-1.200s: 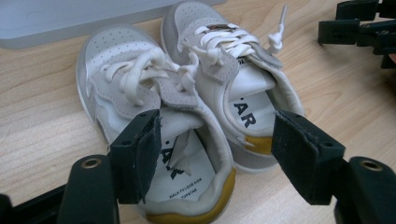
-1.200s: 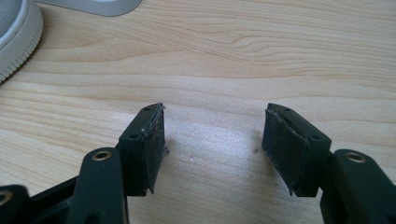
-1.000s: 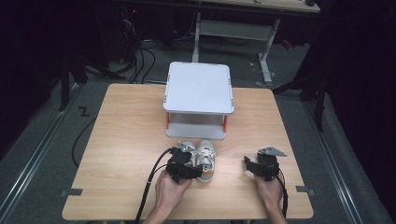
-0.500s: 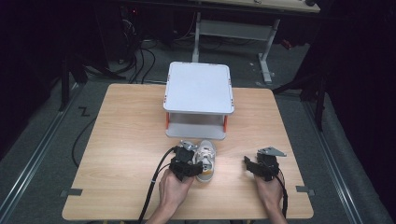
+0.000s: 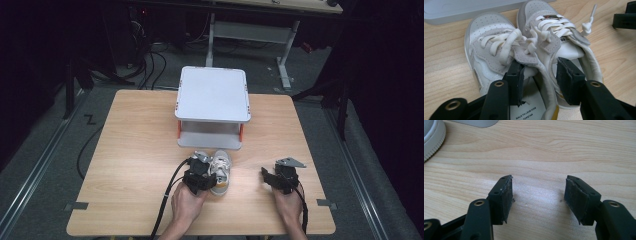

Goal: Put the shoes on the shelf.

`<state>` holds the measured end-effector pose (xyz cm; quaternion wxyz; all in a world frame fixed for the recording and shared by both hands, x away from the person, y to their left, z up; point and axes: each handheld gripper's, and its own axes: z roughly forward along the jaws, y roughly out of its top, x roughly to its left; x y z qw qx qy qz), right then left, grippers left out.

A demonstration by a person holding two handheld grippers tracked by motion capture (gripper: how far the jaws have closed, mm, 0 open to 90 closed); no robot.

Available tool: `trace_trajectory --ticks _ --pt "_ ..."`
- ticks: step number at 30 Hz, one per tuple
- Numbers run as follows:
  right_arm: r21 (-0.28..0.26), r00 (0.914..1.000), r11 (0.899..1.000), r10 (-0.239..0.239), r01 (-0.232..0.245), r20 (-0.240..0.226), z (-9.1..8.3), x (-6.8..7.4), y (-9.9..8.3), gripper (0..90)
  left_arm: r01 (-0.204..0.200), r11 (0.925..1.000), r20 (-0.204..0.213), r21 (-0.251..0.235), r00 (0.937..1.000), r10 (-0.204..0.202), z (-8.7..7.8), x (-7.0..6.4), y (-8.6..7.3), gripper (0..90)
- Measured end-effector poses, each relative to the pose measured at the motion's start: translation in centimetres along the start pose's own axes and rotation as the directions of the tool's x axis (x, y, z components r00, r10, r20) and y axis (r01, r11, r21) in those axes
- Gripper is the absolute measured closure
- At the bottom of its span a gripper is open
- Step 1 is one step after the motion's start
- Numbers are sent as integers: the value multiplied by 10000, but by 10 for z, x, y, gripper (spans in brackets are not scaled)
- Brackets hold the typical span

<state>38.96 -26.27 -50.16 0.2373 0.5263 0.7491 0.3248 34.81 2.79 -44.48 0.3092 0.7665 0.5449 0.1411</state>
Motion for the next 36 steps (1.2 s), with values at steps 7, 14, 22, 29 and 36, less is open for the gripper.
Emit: trace_trajectory --ticks 7,14,22,29,36 --pt "-6 10000 10000 -24 24 14 0 0 0 398 12 9997 -39 -249 10000 -13 4 -4 -3 643" --pt "-3 10000 10000 -20 20 54 0 1 0 397 -136 9996 127 -236 9998 139 7 -5 -3 734" --pt "3 10000 10000 3 -3 70 0 0 0 396 -17 9995 363 -325 9993 29 5 0 -4 816" --pt "1 10000 10000 2 -2 59 0 0 0 394 -313 9983 488 -482 9982 337 3 0 -8 825" --pt "15 10000 10000 2 -2 68 1 0 1 388 -538 9969 730 -568 9957 579 -4 6 -11 827"
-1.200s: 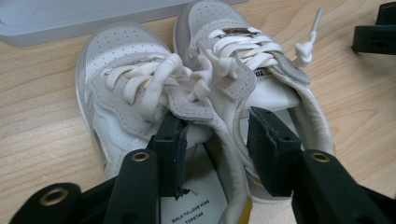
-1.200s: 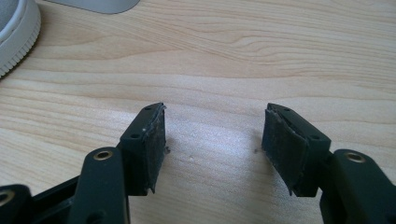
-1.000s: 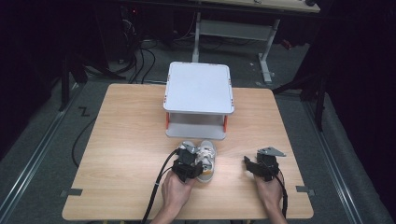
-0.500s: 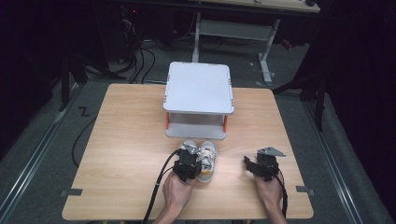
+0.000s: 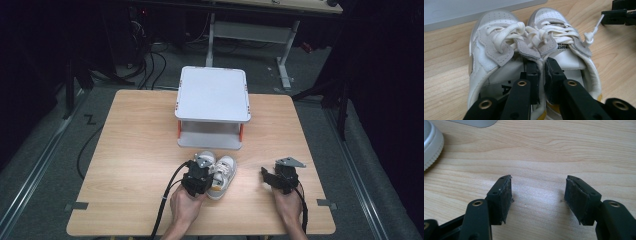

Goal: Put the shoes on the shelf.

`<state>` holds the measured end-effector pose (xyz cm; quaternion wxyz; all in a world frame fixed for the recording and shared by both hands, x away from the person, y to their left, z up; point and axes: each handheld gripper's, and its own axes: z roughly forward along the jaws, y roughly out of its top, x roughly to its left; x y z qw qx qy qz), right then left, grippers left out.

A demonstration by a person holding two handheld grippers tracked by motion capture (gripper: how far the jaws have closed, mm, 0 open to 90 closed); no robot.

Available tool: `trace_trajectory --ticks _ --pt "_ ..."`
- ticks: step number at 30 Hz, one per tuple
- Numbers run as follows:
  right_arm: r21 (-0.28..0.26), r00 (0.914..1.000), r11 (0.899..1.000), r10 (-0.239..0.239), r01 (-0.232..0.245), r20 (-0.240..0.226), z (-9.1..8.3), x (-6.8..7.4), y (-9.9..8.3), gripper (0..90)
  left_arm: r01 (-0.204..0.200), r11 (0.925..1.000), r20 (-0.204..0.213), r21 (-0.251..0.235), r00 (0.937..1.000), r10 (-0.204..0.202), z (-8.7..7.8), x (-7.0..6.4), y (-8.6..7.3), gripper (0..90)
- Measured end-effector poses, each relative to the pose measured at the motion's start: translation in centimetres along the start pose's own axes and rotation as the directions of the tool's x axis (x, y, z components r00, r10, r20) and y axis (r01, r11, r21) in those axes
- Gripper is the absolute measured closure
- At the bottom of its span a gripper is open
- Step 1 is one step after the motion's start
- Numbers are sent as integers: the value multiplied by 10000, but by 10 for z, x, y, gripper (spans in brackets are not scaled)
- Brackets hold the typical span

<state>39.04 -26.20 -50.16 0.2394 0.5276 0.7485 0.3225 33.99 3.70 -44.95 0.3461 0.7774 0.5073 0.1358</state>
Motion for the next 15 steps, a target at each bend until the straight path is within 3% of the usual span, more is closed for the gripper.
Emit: trace_trajectory --ticks 3,9,15 --pt "-1 10000 10000 -3 3 2 0 0 0 387 -153 9999 43 -40 9999 154 -4 1 -1 827" --pt "14 10000 10000 -7 7 -9 0 0 0 380 4 9996 325 -274 9995 5 -13 7 1 827" --pt "8 10000 10000 -52 52 -36 0 0 0 382 -233 9992 371 -336 9990 246 -20 10 7 827"
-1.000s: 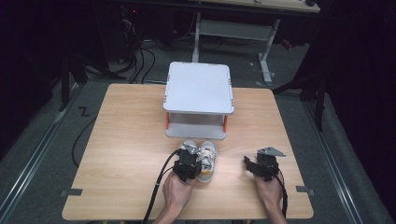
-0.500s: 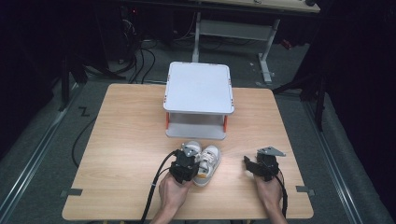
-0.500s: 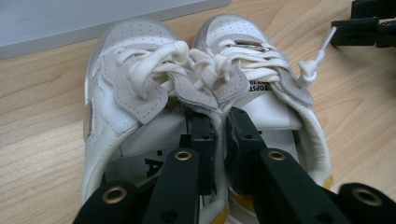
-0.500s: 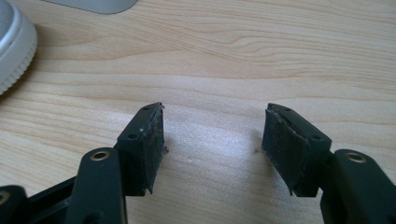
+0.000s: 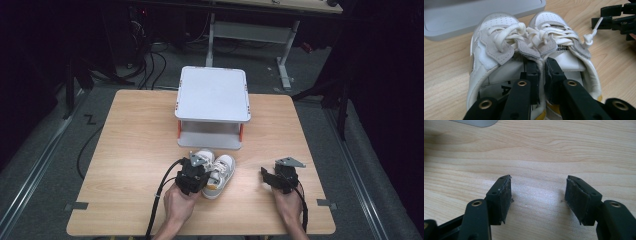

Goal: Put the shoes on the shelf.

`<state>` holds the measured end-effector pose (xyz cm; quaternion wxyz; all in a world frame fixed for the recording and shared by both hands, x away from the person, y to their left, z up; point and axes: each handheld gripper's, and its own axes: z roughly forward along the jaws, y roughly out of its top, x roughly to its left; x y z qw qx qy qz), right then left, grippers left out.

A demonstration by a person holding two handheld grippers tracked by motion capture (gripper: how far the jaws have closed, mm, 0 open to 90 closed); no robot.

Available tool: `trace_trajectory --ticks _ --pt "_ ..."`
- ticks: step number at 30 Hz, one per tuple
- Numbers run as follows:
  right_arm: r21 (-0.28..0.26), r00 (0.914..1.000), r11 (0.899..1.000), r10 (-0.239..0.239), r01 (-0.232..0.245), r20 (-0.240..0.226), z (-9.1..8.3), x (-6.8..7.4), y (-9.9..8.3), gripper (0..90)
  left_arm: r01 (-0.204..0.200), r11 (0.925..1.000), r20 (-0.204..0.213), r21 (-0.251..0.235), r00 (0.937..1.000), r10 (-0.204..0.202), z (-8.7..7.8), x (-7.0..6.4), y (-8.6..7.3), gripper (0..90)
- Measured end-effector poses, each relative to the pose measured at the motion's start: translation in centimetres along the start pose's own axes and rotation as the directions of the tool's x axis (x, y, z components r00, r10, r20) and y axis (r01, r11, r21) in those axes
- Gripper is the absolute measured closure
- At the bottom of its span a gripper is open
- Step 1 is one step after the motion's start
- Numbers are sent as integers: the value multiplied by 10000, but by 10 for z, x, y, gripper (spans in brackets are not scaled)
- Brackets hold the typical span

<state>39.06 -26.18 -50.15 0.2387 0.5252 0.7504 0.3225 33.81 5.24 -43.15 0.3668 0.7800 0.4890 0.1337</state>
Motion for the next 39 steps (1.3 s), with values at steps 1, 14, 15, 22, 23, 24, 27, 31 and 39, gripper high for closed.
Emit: trace_trajectory --ticks 1,14,15,22,23,24,27,31,39 --pt "0 10000 10000 -21 21 -14 0 0 0 382 -32 10000 22 -14 10000 32 -1 1 1 827" --pt "-19 9977 9998 -214 213 -639 -1 2 2 480 -216 9996 139 -205 9997 219 -3 5 20 827" --pt "-50 9971 9998 -198 195 -741 -2 2 2 484 -182 9996 144 -216 9997 185 -3 6 22 826" --pt "-267 9911 9992 -318 286 -1295 -12 3 10 510 -163 9997 175 -184 9997 166 3 14 32 827" --pt "-275 9902 9991 -371 337 -1349 -12 4 11 513 -170 9996 205 -214 9996 174 3 15 34 827" --pt "-300 9892 9989 -412 373 -1406 -13 4 13 515 -138 9996 220 -244 9997 143 4 16 36 827" --pt "-433 9861 9985 -391 325 -1618 -17 5 20 515 -248 9994 46 -233 9997 249 6 19 40 827" --pt "-682 9803 9971 -452 326 -1925 -23 7 31 523 -291 9991 -114 -306 9995 288 10 23 47 826" --pt "-785 9612 9952 -776 587 -2646 -30 12 57 550 -305 9982 -437 -511 9986 282 20 33 56 826"
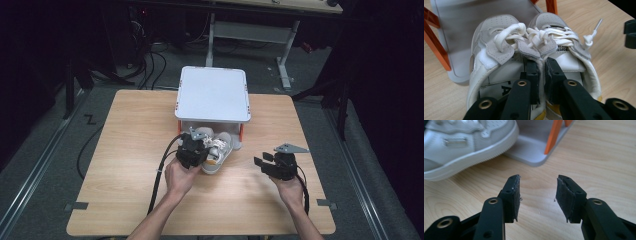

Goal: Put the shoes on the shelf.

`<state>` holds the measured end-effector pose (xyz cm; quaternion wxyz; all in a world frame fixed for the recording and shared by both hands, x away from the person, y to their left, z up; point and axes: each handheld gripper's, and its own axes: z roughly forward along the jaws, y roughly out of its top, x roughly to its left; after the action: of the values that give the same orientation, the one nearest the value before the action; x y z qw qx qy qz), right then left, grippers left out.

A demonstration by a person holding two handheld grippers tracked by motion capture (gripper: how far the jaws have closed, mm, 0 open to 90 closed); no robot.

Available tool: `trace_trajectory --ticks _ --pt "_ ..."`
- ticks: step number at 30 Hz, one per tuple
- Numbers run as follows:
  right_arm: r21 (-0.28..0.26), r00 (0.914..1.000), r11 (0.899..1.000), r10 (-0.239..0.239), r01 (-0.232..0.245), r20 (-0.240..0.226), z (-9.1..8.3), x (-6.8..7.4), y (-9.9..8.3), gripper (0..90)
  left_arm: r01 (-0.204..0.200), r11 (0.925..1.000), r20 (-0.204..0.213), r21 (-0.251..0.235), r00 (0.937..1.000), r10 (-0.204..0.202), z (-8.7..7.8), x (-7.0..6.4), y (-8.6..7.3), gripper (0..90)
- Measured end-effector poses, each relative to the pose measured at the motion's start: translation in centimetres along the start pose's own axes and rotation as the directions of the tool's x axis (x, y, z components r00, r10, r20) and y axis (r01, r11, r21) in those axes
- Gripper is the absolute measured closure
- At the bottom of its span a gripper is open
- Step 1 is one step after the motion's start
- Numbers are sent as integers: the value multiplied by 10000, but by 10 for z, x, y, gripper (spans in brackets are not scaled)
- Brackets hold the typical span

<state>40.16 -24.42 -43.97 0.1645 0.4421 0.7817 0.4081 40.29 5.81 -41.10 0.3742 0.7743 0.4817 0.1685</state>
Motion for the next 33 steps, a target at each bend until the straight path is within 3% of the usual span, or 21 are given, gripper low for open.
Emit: trace_trajectory --ticks 12,16,24,26,29,33 --pt "-1154 9981 9919 -570 538 -245 -15 11 47 666 144 9998 -380 -118 9992 -149 24 10 7 825" --pt "-1427 9966 9876 -716 650 -410 -15 15 67 662 241 9996 -542 -178 9982 -250 31 13 9 825" --pt "-1967 9973 9796 -517 405 -522 -8 14 108 630 345 9993 -831 -169 9959 -358 43 17 8 825" --pt "-1980 9973 9788 -613 521 -408 -3 16 116 634 380 9992 -969 -154 9945 -393 47 17 8 825" --pt "-1994 9961 9760 -875 880 113 9 18 125 627 446 9989 -1055 -135 9934 -457 53 19 8 823" --pt "-1776 9958 9802 -808 872 430 23 18 135 602 560 9984 -1179 -85 9914 -566 60 19 7 819"
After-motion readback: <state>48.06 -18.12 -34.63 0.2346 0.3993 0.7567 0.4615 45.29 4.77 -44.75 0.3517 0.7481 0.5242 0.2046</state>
